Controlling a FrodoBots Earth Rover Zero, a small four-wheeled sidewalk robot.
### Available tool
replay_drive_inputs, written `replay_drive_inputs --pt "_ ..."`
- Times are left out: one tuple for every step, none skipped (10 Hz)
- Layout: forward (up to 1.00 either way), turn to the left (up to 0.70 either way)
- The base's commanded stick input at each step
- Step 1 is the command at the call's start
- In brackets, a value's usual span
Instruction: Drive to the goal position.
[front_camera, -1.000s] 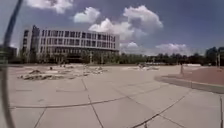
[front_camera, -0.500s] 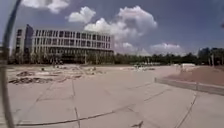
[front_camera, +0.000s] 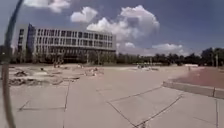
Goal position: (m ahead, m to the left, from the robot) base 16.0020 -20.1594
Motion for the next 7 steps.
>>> replay_drive_inputs --pt "0.85 0.00" --pt "0.85 0.00" --pt "0.85 0.00" --pt "0.85 0.01" --pt "0.85 0.00" --pt "0.85 0.00" --pt "0.85 0.00"
